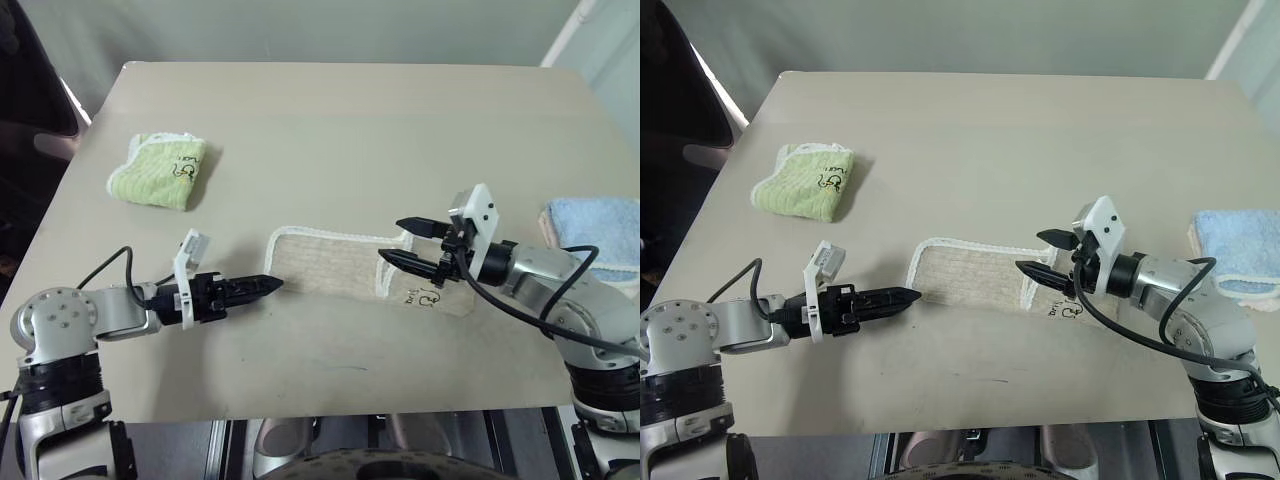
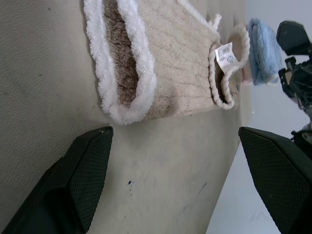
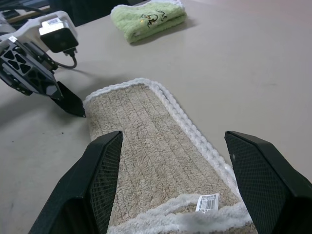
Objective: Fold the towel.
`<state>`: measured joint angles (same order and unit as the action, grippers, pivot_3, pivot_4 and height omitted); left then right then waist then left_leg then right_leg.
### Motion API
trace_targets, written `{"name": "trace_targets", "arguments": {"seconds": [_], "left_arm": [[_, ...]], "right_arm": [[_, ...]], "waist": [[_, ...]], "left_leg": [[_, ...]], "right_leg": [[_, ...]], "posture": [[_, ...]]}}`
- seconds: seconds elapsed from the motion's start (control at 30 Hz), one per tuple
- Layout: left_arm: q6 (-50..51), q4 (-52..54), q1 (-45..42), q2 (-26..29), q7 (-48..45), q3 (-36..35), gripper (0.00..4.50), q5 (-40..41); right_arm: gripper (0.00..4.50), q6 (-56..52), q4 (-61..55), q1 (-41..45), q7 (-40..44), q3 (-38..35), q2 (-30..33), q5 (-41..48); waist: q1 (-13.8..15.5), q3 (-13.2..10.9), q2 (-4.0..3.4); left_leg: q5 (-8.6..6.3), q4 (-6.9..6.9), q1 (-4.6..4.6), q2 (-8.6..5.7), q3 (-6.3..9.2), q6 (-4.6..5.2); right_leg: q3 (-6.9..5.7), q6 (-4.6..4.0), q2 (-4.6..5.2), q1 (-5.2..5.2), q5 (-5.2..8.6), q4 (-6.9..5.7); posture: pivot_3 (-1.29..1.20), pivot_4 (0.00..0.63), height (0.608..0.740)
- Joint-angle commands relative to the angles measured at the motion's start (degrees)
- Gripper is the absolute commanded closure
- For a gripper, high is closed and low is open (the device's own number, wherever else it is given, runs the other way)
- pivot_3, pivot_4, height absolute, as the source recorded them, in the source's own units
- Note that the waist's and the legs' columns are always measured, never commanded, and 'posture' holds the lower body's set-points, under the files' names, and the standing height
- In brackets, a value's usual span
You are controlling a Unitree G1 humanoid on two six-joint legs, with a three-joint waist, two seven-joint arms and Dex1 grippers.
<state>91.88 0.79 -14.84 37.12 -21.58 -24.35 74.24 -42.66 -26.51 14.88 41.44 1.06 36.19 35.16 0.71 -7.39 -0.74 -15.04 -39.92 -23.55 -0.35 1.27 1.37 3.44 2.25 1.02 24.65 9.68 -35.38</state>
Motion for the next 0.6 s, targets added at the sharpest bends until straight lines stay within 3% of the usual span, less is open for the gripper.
{"name": "trace_targets", "arguments": {"seconds": [0.03,0.2,0.4,0.53,0.6], "left_arm": [[0.62,-0.77,0.29,0.08,2.89,0.22,0.0,3.78],[0.62,-2.33,-0.21,1.03,3.66,2.39,0.0,4.16],[-0.89,-5.09,-2.9,-5.49,8.54,1.81,0.0,1.53],[-2.21,-6.24,-3.69,-8.07,10.98,0.37,0.9,-0.48],[-2.64,-7.23,-3.88,-7.89,10.25,0.33,1.6,-1.63]], "right_arm": [[0.96,1.26,-2.01,-0.24,-0.58,-1.26,-0.18,-0.06],[0.96,1.4,-1.62,0.26,-0.82,-1.17,-0.32,-0.45],[0.96,1.59,-1.71,0.34,-1.11,-1.19,-0.54,-0.74],[0.93,1.38,-2.0,0.2,-1.61,-1.81,-0.52,-0.39],[0.93,1.32,-2.12,-0.03,-1.74,-2.11,-0.39,-0.29]], "waist": [[0.0,0.0,0.0],[-0.07,0.0,0.01],[0.68,-0.01,-0.04],[1.03,-0.03,-0.08],[0.94,-0.03,-0.07]], "left_leg": [[0.0,0.0,0.03,-0.01,0.0,0.0],[-0.03,0.0,0.04,0.01,-0.01,-0.08],[0.02,0.18,0.32,-0.03,0.02,-0.1],[-0.04,0.34,0.63,-0.13,0.04,-0.11],[-0.1,0.44,0.63,-0.14,0.03,-0.25]], "right_leg": [[0.01,-0.01,0.0,-0.01,-0.01,0.0],[0.04,-0.05,-0.06,-0.08,-0.04,-0.05],[0.05,-0.06,-0.06,-0.12,-0.03,0.03],[0.2,-0.1,-0.06,-0.57,-0.05,0.19],[0.25,-0.3,-0.06,-0.57,-0.18,0.34]], "posture": [[0.0,0.15,0.733],[0.0,0.15,0.733],[0.0,0.15,0.733],[0.0,0.15,0.733],[0.0,0.15,0.733]]}}
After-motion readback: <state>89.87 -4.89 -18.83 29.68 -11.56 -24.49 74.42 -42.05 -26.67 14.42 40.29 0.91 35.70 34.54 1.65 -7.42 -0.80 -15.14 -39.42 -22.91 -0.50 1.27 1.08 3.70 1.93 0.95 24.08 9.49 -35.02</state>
